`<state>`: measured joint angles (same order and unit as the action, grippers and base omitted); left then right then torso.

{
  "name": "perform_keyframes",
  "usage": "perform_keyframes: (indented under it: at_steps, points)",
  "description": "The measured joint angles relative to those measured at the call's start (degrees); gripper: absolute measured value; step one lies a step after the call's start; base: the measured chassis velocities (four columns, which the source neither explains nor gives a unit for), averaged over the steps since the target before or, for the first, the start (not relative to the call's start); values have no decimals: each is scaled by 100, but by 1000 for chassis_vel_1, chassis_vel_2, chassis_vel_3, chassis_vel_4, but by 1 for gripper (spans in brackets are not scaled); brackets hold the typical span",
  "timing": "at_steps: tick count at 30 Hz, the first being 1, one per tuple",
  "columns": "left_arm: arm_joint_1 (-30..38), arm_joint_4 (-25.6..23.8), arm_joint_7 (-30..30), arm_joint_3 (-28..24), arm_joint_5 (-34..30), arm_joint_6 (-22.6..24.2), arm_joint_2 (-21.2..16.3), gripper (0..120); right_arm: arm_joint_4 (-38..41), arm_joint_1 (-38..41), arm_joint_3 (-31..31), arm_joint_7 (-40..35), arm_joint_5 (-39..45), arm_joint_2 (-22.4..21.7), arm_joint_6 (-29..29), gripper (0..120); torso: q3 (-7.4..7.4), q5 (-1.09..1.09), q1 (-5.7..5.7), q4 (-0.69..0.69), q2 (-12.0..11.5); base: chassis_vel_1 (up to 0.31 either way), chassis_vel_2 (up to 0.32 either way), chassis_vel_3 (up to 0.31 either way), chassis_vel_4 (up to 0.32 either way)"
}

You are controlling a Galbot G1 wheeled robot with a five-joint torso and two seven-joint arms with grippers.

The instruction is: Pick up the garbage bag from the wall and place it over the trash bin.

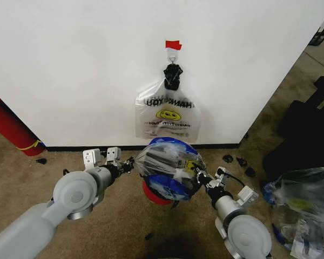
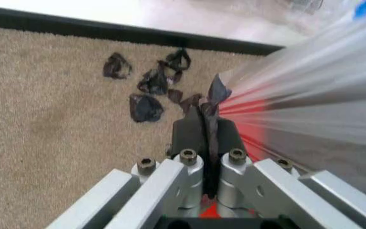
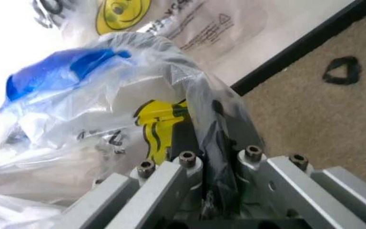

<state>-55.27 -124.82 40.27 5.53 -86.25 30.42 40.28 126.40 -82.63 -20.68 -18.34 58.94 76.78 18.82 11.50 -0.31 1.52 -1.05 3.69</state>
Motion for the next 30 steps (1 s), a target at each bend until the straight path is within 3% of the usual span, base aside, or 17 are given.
perform_keyframes:
  at_steps: [4, 14, 17, 21, 25, 28, 29, 30]
  points:
    - [-124, -39, -85, 6, 127, 4, 67, 0, -2, 23, 17, -115, 53, -5, 5, 1, 0, -1, 0, 2, 0, 0, 0, 0, 0]
    - [-263, -599, -70, 295, 461, -7, 75, 32, -190, 121, -18, -536, 44, 53, -84, 1, 0, 2, 0, 3, 0, 0, 0, 0, 0]
    - [-376, -972, -77, 465, 720, -44, 58, 46, -237, 137, -105, -661, 27, 64, -113, 1, 0, 0, 1, -2, 0, 0, 0, 0, 0]
    - [-516, -1445, -283, 563, 1001, -32, -37, 58, -277, 202, -132, -796, 19, 54, -102, 1, 0, 2, 1, 3, 0, 0, 0, 0, 0]
    - [-787, -1851, -1137, 275, 1918, 293, -230, 74, -296, 270, -153, -920, -60, 57, -75, 1, 0, 3, 1, 0, 0, 0, 0, 0, 0]
    - [-1110, -1882, -1734, -5, 2869, 505, -210, 87, -275, 305, -133, -954, -102, 89, -46, 1, 0, -2, 1, 2, 0, 0, 0, 0, 0]
    - [-1110, -1882, -1734, -5, 2869, 505, -210, 87, -275, 305, -133, -954, -102, 89, -46, 1, 0, -2, 1, 2, 0, 0, 0, 0, 0]
    - [-1159, -1882, -1964, -123, 3392, 519, -217, 93, -268, 307, -128, -959, -119, 98, -40, 1, 0, -1, 0, 3, 0, 0, 0, 0, 0]
